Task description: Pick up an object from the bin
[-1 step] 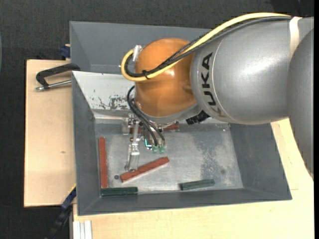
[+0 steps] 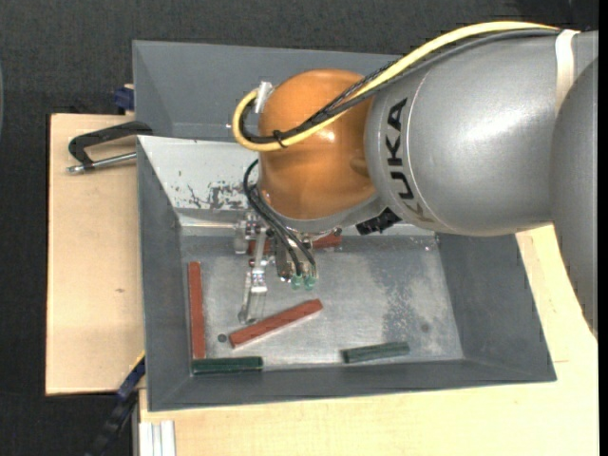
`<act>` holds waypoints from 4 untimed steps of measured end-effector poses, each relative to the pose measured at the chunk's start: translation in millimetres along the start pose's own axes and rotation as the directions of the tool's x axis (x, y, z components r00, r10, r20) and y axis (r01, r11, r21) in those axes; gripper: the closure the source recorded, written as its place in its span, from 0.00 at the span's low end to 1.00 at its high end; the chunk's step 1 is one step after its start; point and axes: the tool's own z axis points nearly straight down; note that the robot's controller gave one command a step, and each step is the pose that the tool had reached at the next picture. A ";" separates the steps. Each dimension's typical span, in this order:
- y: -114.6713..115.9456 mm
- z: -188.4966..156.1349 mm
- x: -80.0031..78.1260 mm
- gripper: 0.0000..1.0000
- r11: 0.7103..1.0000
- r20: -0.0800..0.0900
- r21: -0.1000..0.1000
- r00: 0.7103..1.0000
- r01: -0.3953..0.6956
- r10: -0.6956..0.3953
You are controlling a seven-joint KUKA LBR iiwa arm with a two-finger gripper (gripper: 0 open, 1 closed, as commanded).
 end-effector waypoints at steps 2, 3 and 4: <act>-90.0 76.6 3.2 0.00 0.951 -0.001 0.001 0.951 0.311 -0.311; -89.0 107.1 -4.7 0.00 0.957 -0.001 0.000 0.957 0.290 -0.290; -78.3 142.0 12.9 0.00 0.932 -0.005 -0.001 0.932 0.363 -0.363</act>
Offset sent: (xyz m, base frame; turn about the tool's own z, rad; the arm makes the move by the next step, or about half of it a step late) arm -0.0041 -0.0882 -0.0776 -0.3183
